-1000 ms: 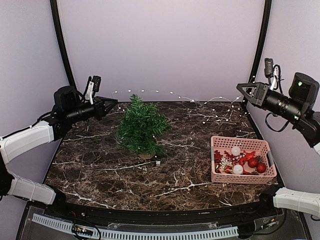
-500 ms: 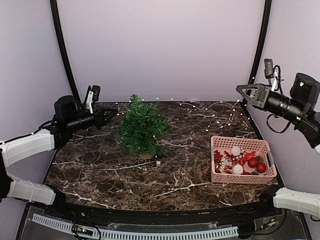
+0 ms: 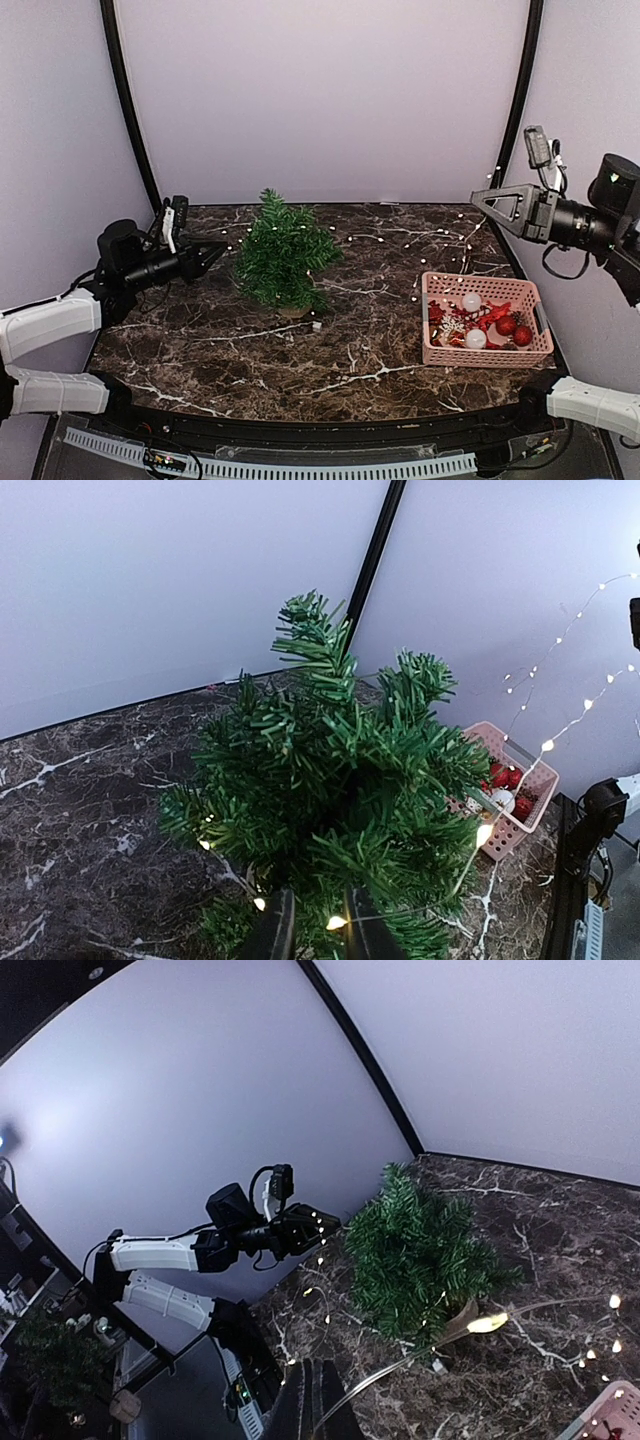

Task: Decorate the small christmas tree

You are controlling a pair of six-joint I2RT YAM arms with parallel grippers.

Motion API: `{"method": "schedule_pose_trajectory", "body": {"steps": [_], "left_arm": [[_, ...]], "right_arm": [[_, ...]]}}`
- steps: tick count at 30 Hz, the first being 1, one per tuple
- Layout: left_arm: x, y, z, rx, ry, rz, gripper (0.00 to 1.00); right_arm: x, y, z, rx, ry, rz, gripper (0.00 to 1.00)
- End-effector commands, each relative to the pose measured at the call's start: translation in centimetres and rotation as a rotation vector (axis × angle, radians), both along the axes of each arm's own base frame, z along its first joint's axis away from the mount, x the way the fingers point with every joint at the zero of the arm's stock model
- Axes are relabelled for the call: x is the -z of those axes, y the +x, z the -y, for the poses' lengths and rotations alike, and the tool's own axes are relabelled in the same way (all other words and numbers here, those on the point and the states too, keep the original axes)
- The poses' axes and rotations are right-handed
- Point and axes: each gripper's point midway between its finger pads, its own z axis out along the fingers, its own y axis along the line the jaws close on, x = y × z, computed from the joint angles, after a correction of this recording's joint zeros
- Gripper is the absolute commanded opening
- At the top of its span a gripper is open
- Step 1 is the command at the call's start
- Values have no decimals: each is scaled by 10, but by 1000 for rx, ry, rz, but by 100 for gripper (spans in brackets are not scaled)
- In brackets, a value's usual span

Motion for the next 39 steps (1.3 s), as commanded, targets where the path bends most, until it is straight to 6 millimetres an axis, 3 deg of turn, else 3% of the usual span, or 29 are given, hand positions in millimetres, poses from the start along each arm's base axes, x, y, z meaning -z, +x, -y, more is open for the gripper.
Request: {"method": "schedule_pose_trajectory", "body": {"steps": [1, 6, 15, 19, 29, 33, 39], "left_arm": [[4, -4, -5, -21, -30, 27, 17], [27, -8, -5, -14, -34, 8, 17], [57, -10, -2, 13, 5, -38, 16], [65, -13, -1, 26, 18, -47, 15], [76, -21, -3, 39, 42, -26, 14], [71, -22, -6, 21, 46, 8, 12], [53, -28, -8, 19, 12, 51, 6]], "right_arm": [[21, -20, -8, -129, -12, -52, 0], [53, -24, -4, -108, -28, -113, 0], [137, 14, 7, 91, -124, -281, 0], [155, 22, 9, 127, -149, -303, 0], [192, 51, 37, 362, -276, -367, 0], [180, 52, 42, 392, -256, -333, 0], [127, 28, 30, 264, -115, -208, 0]]}}
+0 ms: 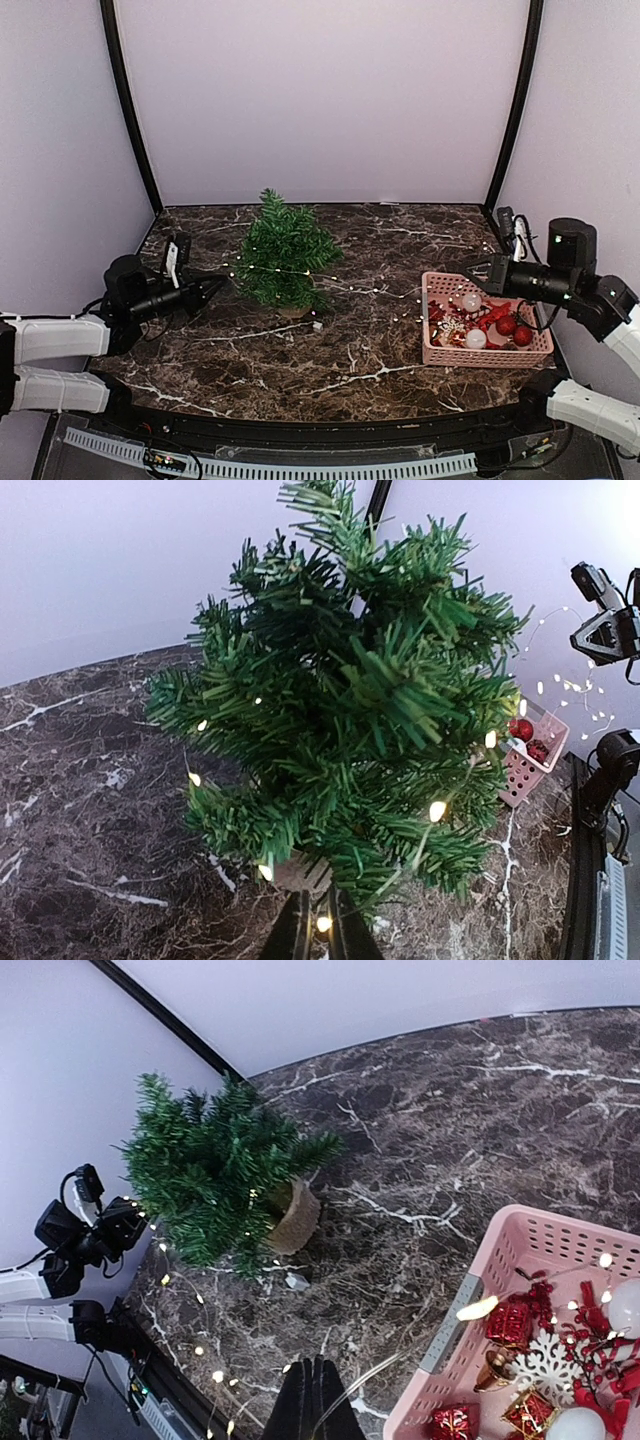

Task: Decorate the small christmas tree

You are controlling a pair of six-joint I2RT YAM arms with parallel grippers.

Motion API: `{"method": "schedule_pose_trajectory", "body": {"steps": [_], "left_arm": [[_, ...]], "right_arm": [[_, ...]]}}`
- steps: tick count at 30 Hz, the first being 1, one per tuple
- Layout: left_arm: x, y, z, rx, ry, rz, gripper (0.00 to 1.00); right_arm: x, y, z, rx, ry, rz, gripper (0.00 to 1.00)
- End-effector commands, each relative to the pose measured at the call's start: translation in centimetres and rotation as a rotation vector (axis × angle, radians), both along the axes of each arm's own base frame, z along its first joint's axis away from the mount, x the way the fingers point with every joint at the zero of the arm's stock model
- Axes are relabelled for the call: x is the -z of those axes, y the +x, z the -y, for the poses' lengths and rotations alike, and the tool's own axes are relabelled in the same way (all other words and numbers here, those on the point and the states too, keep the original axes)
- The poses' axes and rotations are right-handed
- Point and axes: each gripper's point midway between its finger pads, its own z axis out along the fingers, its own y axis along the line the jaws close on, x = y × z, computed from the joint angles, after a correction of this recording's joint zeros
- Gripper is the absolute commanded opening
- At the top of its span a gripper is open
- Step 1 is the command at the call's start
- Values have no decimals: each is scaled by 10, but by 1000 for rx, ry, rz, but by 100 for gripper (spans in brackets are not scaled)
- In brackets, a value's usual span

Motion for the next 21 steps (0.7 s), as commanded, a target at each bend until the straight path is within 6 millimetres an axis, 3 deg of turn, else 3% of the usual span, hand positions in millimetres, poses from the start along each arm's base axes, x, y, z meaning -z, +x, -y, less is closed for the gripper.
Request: {"method": "schedule_pose_trajectory", "body": {"steps": [1, 4, 7, 15, 18, 21], "left_arm": [[-20, -6, -2, 5, -29, 73, 5], [-24, -8, -4, -1, -27, 92, 6], [-19, -8, -5, -7, -8, 91, 6], [-2, -3, -2, -1, 34, 54, 7], [-1, 2, 0, -8, 73, 64, 7], [4, 2, 9, 9, 133, 67, 8]], "right_arm": [[-51, -17, -10, -92, 123, 132, 0], [-54, -27, -15, -147, 157, 139, 0], [-42, -29, -14, -141, 153, 114, 0], [15, -1, 11, 64, -7, -17, 0], [24, 12, 21, 139, -72, -43, 0], [20, 23, 26, 181, -104, -33, 0]]}}
